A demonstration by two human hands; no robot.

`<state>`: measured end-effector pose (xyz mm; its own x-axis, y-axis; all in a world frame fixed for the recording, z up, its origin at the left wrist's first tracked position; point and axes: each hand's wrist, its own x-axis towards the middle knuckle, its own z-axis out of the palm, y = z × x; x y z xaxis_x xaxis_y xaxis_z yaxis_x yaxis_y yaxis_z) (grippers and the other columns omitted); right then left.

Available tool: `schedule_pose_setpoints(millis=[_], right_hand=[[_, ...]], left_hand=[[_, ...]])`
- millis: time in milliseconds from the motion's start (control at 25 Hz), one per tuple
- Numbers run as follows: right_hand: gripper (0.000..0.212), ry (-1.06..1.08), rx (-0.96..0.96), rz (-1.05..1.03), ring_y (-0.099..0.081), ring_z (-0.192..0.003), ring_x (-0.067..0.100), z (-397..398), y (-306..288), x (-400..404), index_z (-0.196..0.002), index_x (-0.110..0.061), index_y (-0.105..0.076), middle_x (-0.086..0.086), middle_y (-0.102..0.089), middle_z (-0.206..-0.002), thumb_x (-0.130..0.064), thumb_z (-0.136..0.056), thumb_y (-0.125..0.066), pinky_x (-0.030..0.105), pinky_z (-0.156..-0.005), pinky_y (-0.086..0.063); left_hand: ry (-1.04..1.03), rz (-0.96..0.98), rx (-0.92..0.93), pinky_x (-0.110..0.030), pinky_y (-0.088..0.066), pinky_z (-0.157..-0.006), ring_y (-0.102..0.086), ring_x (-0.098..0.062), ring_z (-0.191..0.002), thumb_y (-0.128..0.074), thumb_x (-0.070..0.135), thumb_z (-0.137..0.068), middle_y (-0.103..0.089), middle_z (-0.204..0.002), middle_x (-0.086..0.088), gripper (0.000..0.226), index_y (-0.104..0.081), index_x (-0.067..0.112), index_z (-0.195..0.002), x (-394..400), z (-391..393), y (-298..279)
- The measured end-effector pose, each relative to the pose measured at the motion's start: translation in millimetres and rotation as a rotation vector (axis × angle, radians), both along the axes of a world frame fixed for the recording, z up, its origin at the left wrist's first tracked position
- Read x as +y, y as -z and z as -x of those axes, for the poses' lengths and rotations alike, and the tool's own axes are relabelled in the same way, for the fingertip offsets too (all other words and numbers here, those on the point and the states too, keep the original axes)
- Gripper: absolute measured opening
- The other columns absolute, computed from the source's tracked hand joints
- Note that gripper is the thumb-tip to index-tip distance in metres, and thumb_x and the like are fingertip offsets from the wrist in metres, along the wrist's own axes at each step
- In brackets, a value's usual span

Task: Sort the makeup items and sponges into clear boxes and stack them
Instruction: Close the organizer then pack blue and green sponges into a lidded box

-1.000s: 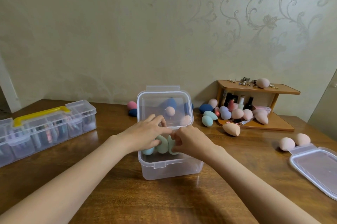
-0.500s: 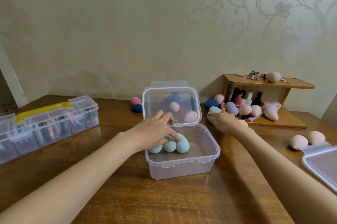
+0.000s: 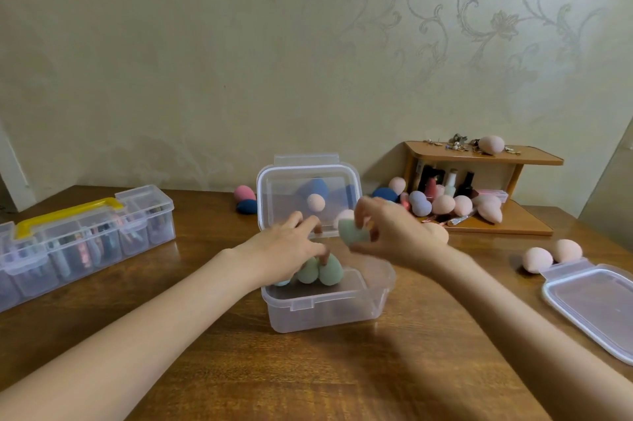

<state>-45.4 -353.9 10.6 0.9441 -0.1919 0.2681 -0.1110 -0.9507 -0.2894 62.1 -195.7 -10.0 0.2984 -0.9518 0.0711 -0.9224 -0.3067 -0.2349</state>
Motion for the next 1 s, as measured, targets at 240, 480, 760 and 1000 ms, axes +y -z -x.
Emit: schedule_pose_setpoints(millis=[240, 480, 760, 1000], right_hand=[[0.042, -0.017, 0.175, 0.508, -0.046, -0.103, 0.020, -12.9, 23.0, 13.9, -0.119, -0.011, -0.054, 0.006, -0.057, -0.116, -0.034, -0.085, -0.063, 0.028, -0.084, -0.039], [0.023, -0.102, 0.353, 0.317, -0.059, -0.094, 0.018, -8.4, 4.5, 4.2, -0.104, -0.011, -0.066, 0.006, -0.067, -0.104, -0.026, -0.092, -0.055, 0.027, -0.083, -0.048], [0.024, 0.248, 0.025, 0.153, -0.055, -0.100, 0.026, -44.4, 7.8, -80.2, -0.109, -0.013, -0.065, 0.012, -0.062, -0.108, -0.019, -0.095, -0.047, 0.032, -0.086, -0.043], [0.042, 0.375, 0.357, 0.305, -0.019, -0.138, 0.034, -81.7, 56.6, -110.0, -0.134, -0.025, -0.046, 0.009, -0.033, -0.142, -0.020, -0.093, -0.046, 0.048, -0.109, -0.026]], left_hand=[[0.000, 0.001, -0.063, -0.031, -0.042, -0.097, -0.034, -0.026, -0.124, -0.046, 0.006, -0.094, -0.029, -0.143, -0.009, 0.055, -0.030, 0.029, -0.142, -1.9, 6.5, 0.4], [0.027, -0.049, -0.068, -0.033, -0.038, -0.100, -0.032, -0.026, -0.123, -0.045, 0.004, -0.094, -0.026, -0.140, -0.009, 0.067, -0.022, 0.043, -0.144, -6.5, -0.2, -2.8], [0.086, -0.044, -0.079, -0.034, -0.035, -0.093, -0.031, -0.025, -0.115, -0.040, 0.003, -0.096, -0.028, -0.131, -0.007, 0.072, -0.012, 0.049, -0.144, -13.4, -2.7, -2.9], [0.096, -0.043, -0.127, -0.034, -0.036, -0.090, -0.032, -0.025, -0.112, -0.037, 0.000, -0.096, -0.029, -0.127, -0.010, 0.074, -0.008, 0.047, -0.145, -14.7, -4.2, -0.9]])
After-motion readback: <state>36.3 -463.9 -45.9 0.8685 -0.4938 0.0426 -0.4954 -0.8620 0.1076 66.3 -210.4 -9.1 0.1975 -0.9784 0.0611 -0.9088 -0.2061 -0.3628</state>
